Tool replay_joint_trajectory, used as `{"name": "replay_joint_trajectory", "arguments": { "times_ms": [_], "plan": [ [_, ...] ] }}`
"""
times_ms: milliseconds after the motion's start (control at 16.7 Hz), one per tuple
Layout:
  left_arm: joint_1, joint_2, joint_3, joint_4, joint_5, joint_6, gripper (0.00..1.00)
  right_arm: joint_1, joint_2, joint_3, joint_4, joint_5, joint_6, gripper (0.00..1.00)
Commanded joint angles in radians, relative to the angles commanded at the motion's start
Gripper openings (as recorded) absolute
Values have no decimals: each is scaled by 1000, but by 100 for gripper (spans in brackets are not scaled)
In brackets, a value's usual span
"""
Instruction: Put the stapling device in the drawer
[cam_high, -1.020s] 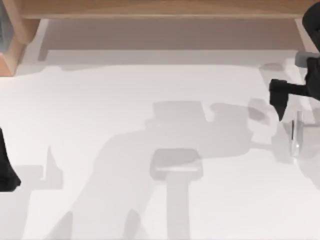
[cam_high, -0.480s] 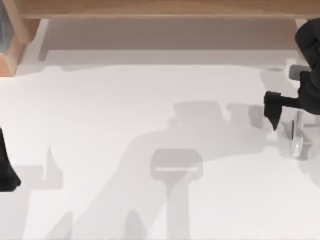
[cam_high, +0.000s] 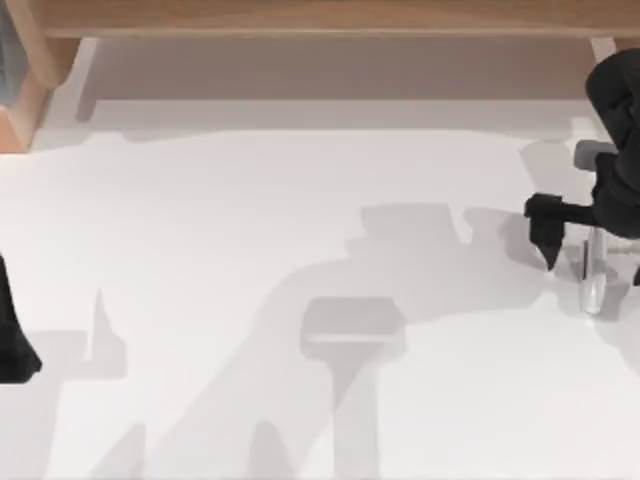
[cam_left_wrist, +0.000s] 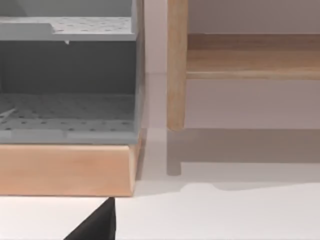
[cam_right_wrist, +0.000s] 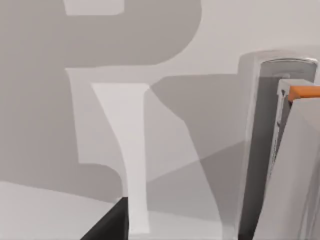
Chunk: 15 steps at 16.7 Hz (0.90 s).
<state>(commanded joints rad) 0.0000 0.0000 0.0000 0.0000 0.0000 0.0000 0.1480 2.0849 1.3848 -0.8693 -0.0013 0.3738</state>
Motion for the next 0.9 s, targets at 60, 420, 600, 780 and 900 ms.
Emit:
{"name": "replay_joint_trajectory", "arguments": {
  "times_ms": [60,420,600,780,900],
  "plan": [
    [0,0,0,0,0,0,100,0,0,0,0,0,0,70],
    [0,0,0,0,0,0,100,0,0,0,0,0,0,25],
    [0,0,0,0,0,0,100,0,0,0,0,0,0,2],
    [0,0,0,0,0,0,100,0,0,0,0,0,0,0],
    [0,0,0,0,0,0,100,0,0,0,0,0,0,0]
  ]
}}
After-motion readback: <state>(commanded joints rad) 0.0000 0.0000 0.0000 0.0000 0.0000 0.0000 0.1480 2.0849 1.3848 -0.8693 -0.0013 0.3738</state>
